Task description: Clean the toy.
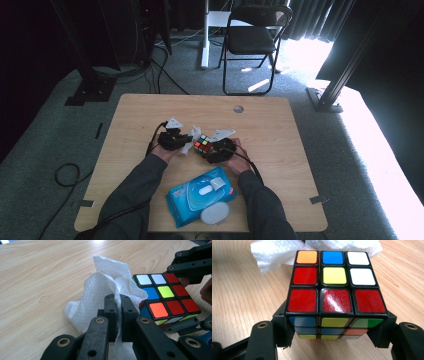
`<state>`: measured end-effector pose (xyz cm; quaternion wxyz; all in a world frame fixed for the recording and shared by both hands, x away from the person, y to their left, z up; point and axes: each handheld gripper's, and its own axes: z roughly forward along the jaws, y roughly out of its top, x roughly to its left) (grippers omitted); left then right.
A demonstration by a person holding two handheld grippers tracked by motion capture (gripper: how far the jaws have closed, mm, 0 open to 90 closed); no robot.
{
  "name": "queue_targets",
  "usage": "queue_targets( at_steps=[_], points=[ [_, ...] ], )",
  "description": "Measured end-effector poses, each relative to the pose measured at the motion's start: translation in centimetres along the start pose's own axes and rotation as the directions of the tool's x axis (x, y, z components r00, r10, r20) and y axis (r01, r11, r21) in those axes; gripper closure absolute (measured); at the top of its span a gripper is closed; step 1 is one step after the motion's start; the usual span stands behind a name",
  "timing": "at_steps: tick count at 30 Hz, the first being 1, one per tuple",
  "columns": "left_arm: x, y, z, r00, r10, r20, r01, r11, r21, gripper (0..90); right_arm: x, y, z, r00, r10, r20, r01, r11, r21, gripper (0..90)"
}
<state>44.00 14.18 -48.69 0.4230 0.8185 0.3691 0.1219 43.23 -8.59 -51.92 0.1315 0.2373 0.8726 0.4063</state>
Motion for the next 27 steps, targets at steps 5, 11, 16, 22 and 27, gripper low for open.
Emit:
queue_targets(
  at_steps=[5, 11, 16, 22, 27],
  points=[
    [-0.1, 0.0, -0.2, 0.9997, 0.007, 0.025, -0.007, 0.9999, -0.01, 85.9, 0.1, -0.1, 0.0, 1.0, -0.001, -0.004, 0.001, 1.0, -0.002, 34.1],
    [-0.2, 0.0, -0.1, 0.9983, 0.006, 0.059, -0.005, 0.9998, -0.017, 85.8, 0.5, 0.1, 0.0, 0.9997, -0.019, -0.015, 0.019, 1.0, -0.015, 34.1],
    [-0.3, -0.2, 0.2, 0.9972, 0.009, 0.074, -0.009, 1.0, -0.004, 85.8, 0.5, 0.2, -0.2, 0.9996, -0.02, -0.019, 0.02, 1.0, -0.021, 34.1],
    [-0.5, -0.6, 0.6, 0.9955, 0.023, 0.092, -0.024, 0.9996, 0.012, 85.8, 0.5, 0.3, -0.4, 0.9993, -0.028, -0.024, 0.027, 0.999, -0.024, 34.1],
    [-0.5, -1.1, 0.8, 0.9939, 0.034, 0.105, -0.037, 0.9989, 0.028, 85.9, 0.5, 0.2, -0.5, 0.9992, -0.028, -0.028, 0.027, 0.999, -0.028, 34.1]
  ],
)
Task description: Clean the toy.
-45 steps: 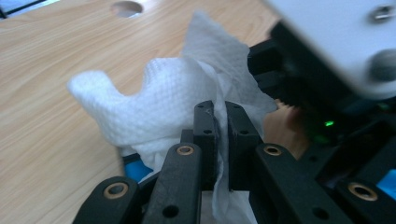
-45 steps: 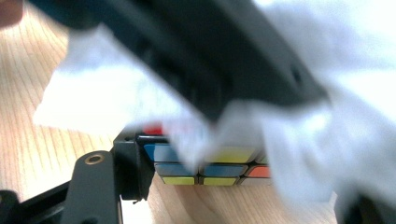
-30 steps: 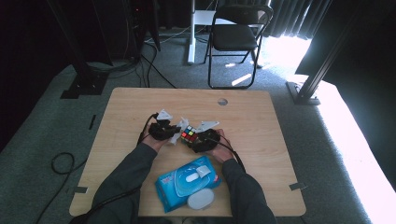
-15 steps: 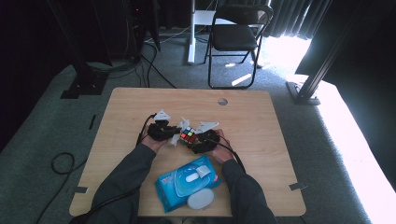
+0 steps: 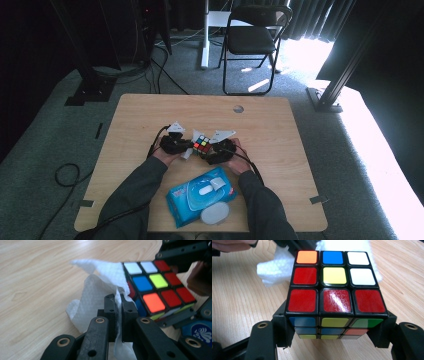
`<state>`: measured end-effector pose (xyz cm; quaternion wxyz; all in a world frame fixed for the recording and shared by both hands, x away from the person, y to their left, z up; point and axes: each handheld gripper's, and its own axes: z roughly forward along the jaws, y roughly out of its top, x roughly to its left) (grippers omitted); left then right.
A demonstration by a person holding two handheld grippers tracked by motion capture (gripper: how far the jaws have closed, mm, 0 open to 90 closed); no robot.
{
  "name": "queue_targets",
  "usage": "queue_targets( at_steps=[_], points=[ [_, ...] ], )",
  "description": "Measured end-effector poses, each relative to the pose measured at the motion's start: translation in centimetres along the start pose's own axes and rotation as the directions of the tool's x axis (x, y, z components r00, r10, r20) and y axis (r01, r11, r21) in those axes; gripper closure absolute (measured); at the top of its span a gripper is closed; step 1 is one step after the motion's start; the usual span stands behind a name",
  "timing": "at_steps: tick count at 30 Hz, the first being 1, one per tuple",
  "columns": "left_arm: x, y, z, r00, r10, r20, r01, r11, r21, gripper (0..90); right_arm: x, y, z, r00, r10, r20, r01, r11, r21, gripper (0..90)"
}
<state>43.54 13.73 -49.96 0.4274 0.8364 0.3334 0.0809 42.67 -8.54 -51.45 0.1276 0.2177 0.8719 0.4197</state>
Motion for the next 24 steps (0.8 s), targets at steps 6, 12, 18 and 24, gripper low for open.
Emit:
queue_targets(
  at_steps=[6, 12, 18, 24],
  points=[
    [0.1, -1.2, 0.6, 0.9999, 0.013, 0.006, -0.014, 0.9988, 0.047, 85.9, -0.2, 0.0, -0.3, 1.0, 0.002, 0.009, -0.002, 1.0, -0.01, 34.1],
    [0.1, -1.7, 0.7, 0.9998, 0.014, 0.016, -0.015, 0.9984, 0.054, 85.9, -0.3, 0.0, -0.3, 1.0, 0.004, 0.008, -0.004, 1.0, -0.011, 34.1],
    [0.1, -1.5, 0.3, 0.9997, 0.02, 0.017, -0.021, 0.9989, 0.042, 85.9, -0.2, -0.1, -0.1, 1.0, 0.005, 0.004, -0.005, 1.0, 0.0, 34.1],
    [0.2, -1.0, -0.3, 0.9995, 0.009, 0.03, -0.009, 0.9999, 0.009, 85.9, 0.1, -0.1, 0.3, 1.0, 0.0, -0.007, 0.001, 1.0, 0.013, 34.1]
  ],
)
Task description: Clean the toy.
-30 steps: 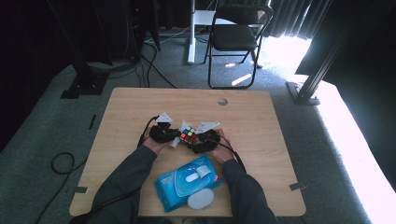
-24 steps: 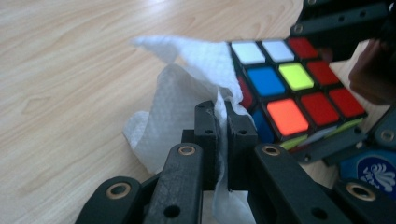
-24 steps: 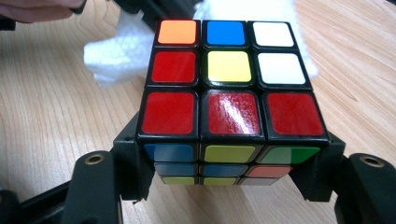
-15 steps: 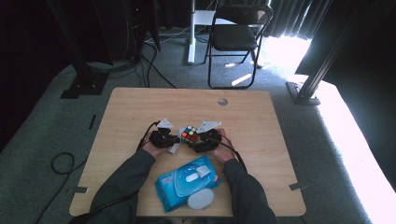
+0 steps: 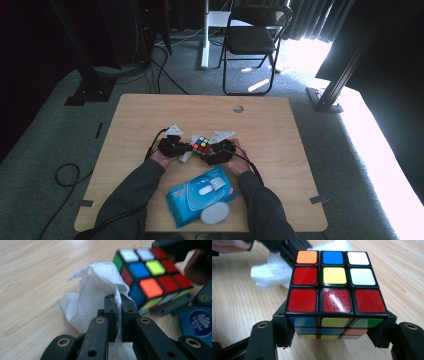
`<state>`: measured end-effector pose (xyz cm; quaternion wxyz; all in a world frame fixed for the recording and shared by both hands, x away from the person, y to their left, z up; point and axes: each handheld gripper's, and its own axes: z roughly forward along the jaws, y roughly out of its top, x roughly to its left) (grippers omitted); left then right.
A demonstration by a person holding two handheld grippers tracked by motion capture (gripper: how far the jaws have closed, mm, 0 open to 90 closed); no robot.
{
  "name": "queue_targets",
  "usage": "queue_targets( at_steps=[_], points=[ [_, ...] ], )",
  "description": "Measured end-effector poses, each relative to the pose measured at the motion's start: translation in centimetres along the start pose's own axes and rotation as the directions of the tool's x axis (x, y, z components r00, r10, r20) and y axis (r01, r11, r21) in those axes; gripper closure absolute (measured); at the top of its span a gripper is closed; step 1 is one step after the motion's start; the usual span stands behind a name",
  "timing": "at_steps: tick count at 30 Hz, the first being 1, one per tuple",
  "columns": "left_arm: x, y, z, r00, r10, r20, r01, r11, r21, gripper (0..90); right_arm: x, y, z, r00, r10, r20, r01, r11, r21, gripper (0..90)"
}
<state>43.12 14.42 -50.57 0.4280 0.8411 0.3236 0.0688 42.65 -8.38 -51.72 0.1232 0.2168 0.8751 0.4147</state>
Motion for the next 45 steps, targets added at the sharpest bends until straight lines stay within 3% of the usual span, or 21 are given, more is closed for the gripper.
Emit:
queue_targets(
  at_steps=[5, 15, 29, 41, 45],
  points=[
    [0.3, 0.9, -0.7, 0.9999, -0.006, 0.011, 0.007, 0.9993, -0.036, 85.9, 0.3, 0.0, 0.3, 0.9998, -0.017, -0.01, 0.017, 1.0, 0.012, 34.1],
    [0.8, 1.9, -0.4, 0.9998, -0.016, 0.012, 0.017, 0.9988, -0.047, 85.8, 0.8, 0.5, 0.3, 0.9986, -0.045, -0.027, 0.045, 0.999, 0.005, 34.1],
    [0.7, -0.1, 0.9, 0.9994, -0.006, 0.034, 0.004, 0.999, 0.046, 85.7, 0.0, 0.4, -0.6, 0.9997, -0.017, -0.02, 0.016, 1.0, -0.027, 34.1],
    [0.7, -1.9, 0.9, 0.9993, -0.026, 0.026, 0.025, 0.9984, 0.051, 85.7, -0.2, 0.5, -0.5, 1.0, 0.008, -0.001, -0.008, 0.999, -0.033, 34.1],
    [0.1, -2.2, 1.2, 0.9999, 0.015, 0.005, -0.016, 0.9981, 0.059, 85.6, -0.3, 0.6, -0.6, 0.9996, 0.026, 0.007, -0.026, 0.999, -0.048, 34.1]
  ],
)
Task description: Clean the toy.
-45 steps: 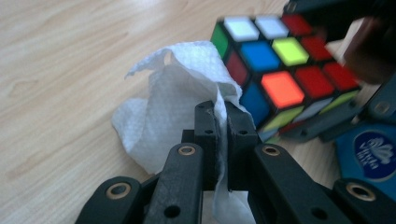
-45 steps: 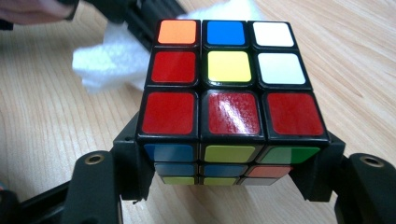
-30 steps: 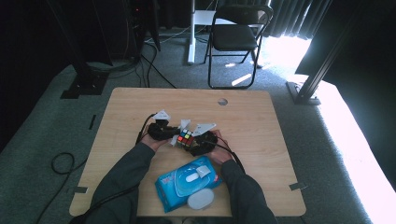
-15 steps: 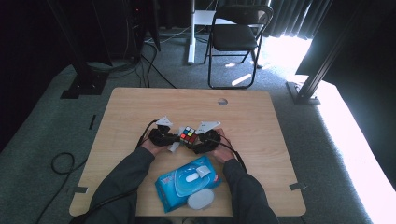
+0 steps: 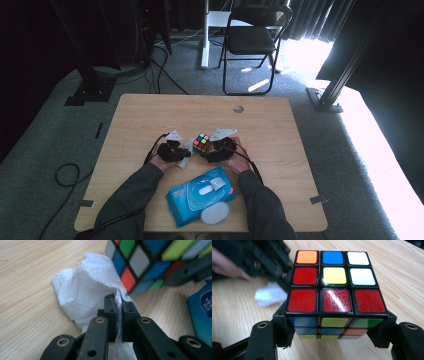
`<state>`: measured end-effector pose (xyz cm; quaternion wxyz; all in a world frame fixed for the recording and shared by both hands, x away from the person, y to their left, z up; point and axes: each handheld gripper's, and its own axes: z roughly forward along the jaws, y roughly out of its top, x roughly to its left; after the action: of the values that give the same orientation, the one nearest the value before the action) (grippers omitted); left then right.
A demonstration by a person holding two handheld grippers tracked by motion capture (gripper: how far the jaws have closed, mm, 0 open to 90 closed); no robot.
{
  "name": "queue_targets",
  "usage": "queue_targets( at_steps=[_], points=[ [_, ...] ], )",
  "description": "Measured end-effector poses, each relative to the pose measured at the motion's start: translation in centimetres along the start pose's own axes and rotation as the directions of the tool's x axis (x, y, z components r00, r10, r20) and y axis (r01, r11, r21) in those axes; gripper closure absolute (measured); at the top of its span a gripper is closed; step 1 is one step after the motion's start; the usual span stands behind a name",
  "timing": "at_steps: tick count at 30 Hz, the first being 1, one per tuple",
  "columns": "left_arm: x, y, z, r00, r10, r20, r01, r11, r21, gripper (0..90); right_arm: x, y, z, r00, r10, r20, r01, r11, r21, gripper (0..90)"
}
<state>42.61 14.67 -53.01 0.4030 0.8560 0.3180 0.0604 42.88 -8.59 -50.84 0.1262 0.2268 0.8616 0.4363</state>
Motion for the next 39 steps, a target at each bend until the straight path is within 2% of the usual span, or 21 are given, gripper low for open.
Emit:
queue_targets(
  at_steps=[3, 9, 12, 15, 16, 18, 24, 30, 31, 34, 35, 39],
  points=[
    [-0.6, 0.0, 0.4, 0.9994, 0.034, -0.01, -0.034, 0.9994, 0.003, 85.5, -0.2, 0.2, -0.1, 0.9998, 0.02, -0.006, -0.02, 1.0, -0.018, 34.1],
    [-1.3, 0.2, 0.6, 0.9976, 0.068, -0.014, -0.068, 0.9977, -0.009, 85.5, 0.0, 0.5, 0.1, 0.9999, 0.016, -0.002, -0.016, 1.0, -0.01, 34.1],
    [-1.6, 0.3, 0.4, 0.9967, 0.077, -0.027, -0.077, 0.9965, -0.03, 84.7, 0.0, 0.6, 0.3, 0.9997, 0.023, -0.003, -0.023, 1.0, -0.013, 34.1],
    [-1.9, 0.5, 0.4, 0.9944, 0.1, -0.032, -0.101, 0.9944, -0.03, 84.6, 0.1, 0.6, 0.3, 0.9996, 0.03, -0.004, -0.03, 0.999, -0.017, 34.1],
    [-2.4, 0.6, 0.4, 0.9919, 0.123, -0.033, -0.124, 0.9917, -0.032, 84.6, 0.0, 0.7, 0.3, 0.9995, 0.031, -0.004, -0.031, 0.999, -0.02, 34.1],
    [-2.7, 0.7, 0.5, 0.9893, 0.143, -0.03, -0.144, 0.9889, -0.037, 84.6, 0.0, 0.9, 0.3, 0.9993, 0.036, -0.005, -0.036, 0.999, -0.027, 34.1],
    [-3.5, 0.8, 0.8, 0.9844, 0.176, -0.008, -0.176, 0.9837, -0.036, 84.5, 0.0, 1.1, 0.4, 0.9991, 0.041, 0.0, -0.041, 0.999, -0.028, 34.1],
    [-3.0, 0.6, 0.7, 0.9877, 0.154, -0.025, -0.155, 0.987, -0.042, 84.6, -0.1, 0.9, 0.4, 0.9991, 0.043, 0.001, -0.042, 0.999, -0.024, 34.1],
    [-2.5, 0.5, 0.6, 0.9896, 0.138, -0.041, -0.14, 0.9892, -0.045, 84.6, -0.1, 0.8, 0.4, 0.9991, 0.042, 0.0, -0.042, 0.999, -0.026, 34.1],
    [-2.0, 0.5, 0.3, 0.9914, 0.119, -0.055, -0.122, 0.9914, -0.048, 84.6, -0.2, 0.7, 0.2, 0.9988, 0.049, 0.005, -0.049, 0.999, -0.023, 34.1],
    [-1.5, 0.4, 0.1, 0.9925, 0.098, -0.074, -0.102, 0.9931, -0.058, 84.6, -0.2, 0.7, 0.2, 0.9989, 0.047, 0.005, -0.047, 0.999, -0.022, 34.1],
    [-0.8, 0.4, -0.4, 0.9927, 0.07, -0.098, -0.077, 0.9947, -0.069, 84.6, -0.3, 0.6, 0.1, 0.9987, 0.051, 0.006, -0.051, 0.998, -0.023, 34.1]
  ],
)
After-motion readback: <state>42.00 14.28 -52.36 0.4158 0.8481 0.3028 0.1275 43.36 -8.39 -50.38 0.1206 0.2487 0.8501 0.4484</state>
